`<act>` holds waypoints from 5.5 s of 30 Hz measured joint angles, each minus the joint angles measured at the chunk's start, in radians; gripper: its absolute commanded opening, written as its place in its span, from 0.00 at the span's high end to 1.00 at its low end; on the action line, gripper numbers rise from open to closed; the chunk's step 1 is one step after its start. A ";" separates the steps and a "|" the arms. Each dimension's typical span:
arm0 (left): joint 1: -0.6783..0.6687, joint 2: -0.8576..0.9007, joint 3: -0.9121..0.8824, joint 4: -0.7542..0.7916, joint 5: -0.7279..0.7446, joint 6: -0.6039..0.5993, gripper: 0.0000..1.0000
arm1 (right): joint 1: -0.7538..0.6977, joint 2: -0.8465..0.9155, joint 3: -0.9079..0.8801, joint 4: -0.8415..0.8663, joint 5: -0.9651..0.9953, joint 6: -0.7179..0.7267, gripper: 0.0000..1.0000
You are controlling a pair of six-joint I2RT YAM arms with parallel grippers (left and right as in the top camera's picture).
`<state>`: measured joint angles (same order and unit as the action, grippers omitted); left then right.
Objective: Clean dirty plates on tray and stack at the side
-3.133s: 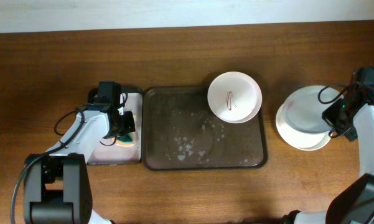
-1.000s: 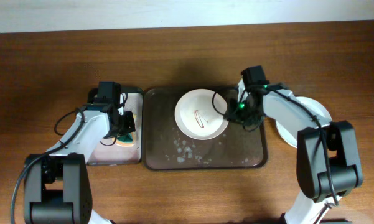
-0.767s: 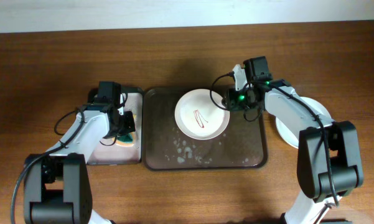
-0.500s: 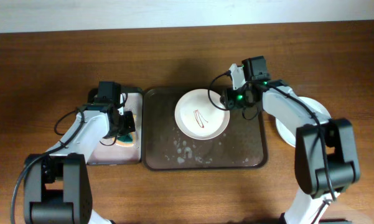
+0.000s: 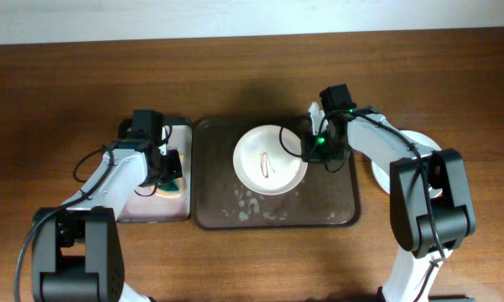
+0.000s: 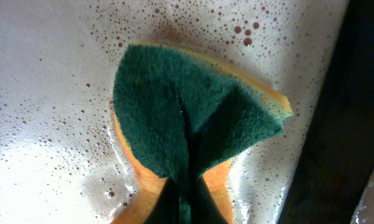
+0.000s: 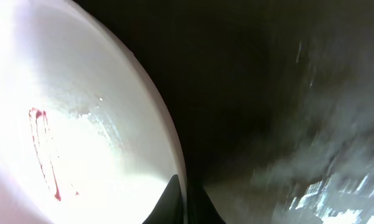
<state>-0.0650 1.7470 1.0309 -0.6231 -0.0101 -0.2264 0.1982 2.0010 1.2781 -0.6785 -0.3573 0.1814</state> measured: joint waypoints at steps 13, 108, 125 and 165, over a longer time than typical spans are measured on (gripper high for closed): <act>0.000 0.000 0.000 0.000 0.000 0.000 1.00 | 0.014 -0.003 -0.002 -0.015 -0.013 0.063 0.96; -0.026 -0.087 0.035 -0.080 -0.084 0.096 1.00 | 0.039 -0.004 -0.002 -0.059 0.001 0.063 0.96; -0.147 -0.142 0.121 0.060 0.352 -0.073 1.00 | 0.039 -0.004 -0.002 -0.059 0.001 0.063 0.96; -0.439 0.179 0.286 -0.100 0.064 -0.299 1.00 | 0.064 -0.004 -0.002 -0.077 -0.008 0.063 0.96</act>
<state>-0.5037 1.9263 1.3167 -0.7231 0.0544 -0.5251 0.2619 1.9968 1.2766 -0.7555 -0.3653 0.2440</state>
